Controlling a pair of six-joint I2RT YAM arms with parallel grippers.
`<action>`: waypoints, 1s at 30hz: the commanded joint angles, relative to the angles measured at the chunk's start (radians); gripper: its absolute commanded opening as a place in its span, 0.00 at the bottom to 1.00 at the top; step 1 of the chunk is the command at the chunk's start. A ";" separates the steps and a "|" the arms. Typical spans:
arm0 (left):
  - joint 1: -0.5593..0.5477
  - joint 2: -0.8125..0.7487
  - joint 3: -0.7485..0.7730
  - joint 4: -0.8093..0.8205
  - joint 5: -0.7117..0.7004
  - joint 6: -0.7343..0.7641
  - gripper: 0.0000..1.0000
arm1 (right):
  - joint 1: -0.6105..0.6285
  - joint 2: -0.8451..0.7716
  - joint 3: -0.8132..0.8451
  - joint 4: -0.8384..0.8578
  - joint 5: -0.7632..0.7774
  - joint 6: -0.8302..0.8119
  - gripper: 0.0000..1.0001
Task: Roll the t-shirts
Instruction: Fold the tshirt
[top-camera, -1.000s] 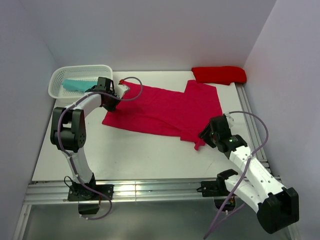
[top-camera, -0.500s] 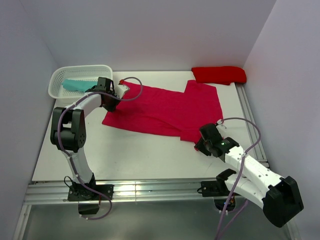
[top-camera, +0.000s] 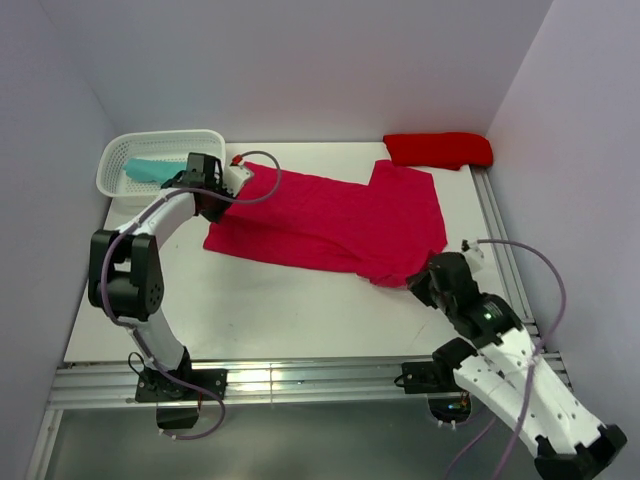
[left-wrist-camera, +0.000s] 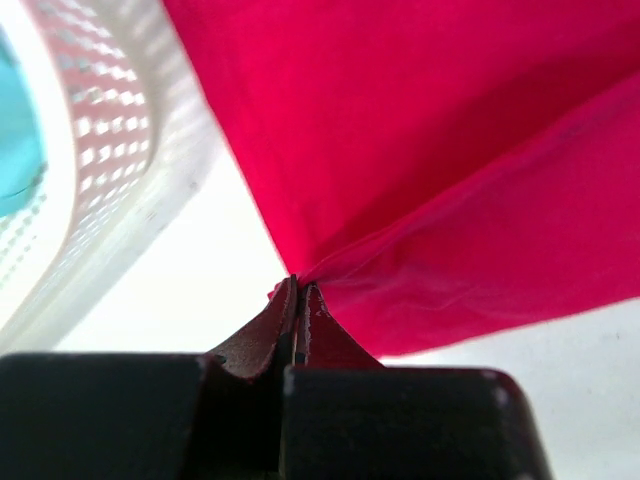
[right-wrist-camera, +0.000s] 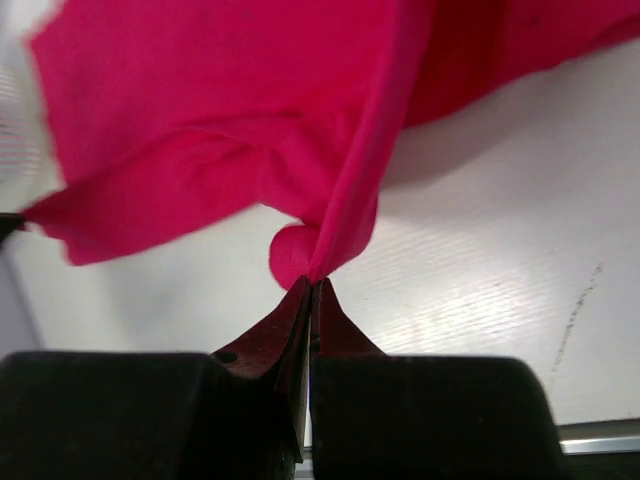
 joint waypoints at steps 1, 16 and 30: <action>-0.004 -0.113 -0.023 -0.011 -0.036 0.008 0.00 | 0.004 -0.107 0.094 -0.130 0.065 0.034 0.00; -0.004 -0.354 -0.190 -0.087 -0.053 0.029 0.00 | 0.004 -0.427 0.206 -0.383 0.082 0.126 0.00; -0.011 -0.453 -0.333 -0.092 -0.064 0.049 0.00 | 0.004 -0.504 0.213 -0.385 0.028 0.138 0.00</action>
